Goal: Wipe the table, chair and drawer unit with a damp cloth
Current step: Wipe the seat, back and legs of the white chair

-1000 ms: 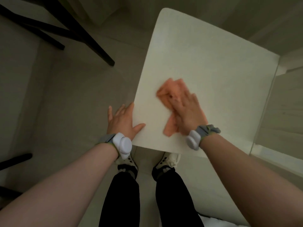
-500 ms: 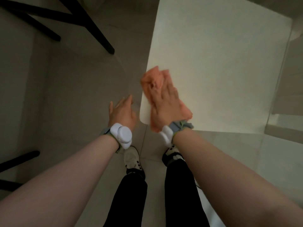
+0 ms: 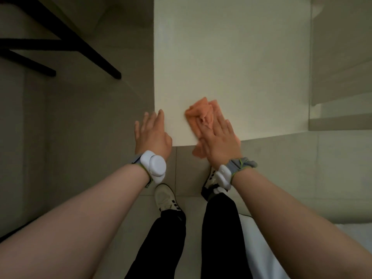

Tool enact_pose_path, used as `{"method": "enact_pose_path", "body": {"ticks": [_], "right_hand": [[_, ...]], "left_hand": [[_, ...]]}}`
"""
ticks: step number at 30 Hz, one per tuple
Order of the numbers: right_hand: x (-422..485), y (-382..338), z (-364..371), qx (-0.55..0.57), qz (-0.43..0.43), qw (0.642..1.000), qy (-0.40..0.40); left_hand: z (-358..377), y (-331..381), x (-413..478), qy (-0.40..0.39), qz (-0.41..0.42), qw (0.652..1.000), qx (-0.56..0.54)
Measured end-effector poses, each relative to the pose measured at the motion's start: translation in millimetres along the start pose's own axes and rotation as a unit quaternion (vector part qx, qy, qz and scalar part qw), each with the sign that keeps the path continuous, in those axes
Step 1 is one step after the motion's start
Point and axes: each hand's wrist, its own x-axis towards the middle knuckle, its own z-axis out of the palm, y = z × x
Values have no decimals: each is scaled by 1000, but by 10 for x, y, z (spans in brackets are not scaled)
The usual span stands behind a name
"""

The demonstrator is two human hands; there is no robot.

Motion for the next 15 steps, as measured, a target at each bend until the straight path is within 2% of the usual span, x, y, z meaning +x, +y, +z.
{"method": "enact_pose_path", "body": {"ticks": [4,8,11,15], "right_hand": [[-169,686,-216,-5,97,995,15],[-322,1244,-465,-13,185,982,44],[-344,1376,-584,-3,211,975,63],[-277,1388,-591,-28,227,973,41]], "left_hand": [[83,270,-4,9,22,998,57],[186,586,61,-12,60,996,63],[219,823,157,-26,88,994,58],[219,1178,378,-31,126,990,64]]}}
